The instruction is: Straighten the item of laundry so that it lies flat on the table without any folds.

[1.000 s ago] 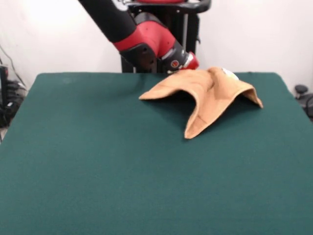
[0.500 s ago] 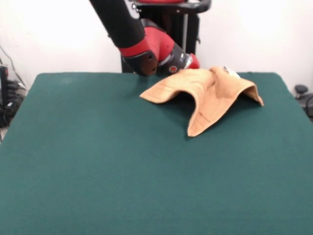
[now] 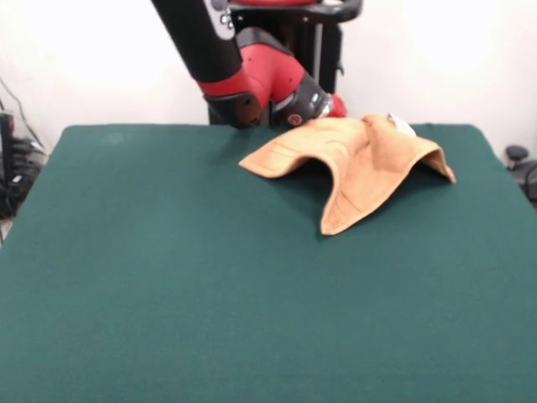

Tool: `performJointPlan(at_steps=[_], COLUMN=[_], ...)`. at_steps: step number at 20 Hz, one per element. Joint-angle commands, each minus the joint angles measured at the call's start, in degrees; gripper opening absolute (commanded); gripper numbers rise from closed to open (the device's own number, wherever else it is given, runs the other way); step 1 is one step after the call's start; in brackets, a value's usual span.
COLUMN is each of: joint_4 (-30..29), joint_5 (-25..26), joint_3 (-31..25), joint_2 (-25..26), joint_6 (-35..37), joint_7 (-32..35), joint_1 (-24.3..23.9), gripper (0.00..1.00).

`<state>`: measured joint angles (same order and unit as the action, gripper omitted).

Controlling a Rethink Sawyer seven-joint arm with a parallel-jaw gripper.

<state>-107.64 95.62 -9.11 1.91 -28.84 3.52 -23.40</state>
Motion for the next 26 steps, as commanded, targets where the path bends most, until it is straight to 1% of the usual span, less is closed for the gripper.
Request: performJointPlan(at_steps=[1, 2, 3, 5, 11, 15, 22, 24, 26], joint_4=[26.2, 26.2, 26.2, 26.64, 28.01, 28.95, 29.46, 29.34, 28.82], joint_5=[-5.33, -5.05, -3.55, -3.04, -3.79, -1.98, -2.33, -1.58, 0.46], joint_3=[-1.8, -1.85, -1.97, -1.76, -1.37, -1.36, -2.2, -2.67, -3.46], joint_2=[7.45, 7.39, 7.11, 7.1, 7.45, 7.54, 7.14, 6.78, 6.26], joint_6=[14.23, 14.55, 14.05, 13.8, 14.01, 13.2, 15.02, 15.97, 16.76], joint_7=[18.48, 19.02, 21.32, 22.98, 24.86, 28.3, 30.79, 32.66, 37.45], joint_1=[4.03, 4.25, 5.17, 6.27, 8.56, 10.45, 12.55, 13.36, 14.12], gripper=[1.0, 1.0, 1.0, 1.0, 1.0, 1.0, 1.0, 1.0, 1.0])
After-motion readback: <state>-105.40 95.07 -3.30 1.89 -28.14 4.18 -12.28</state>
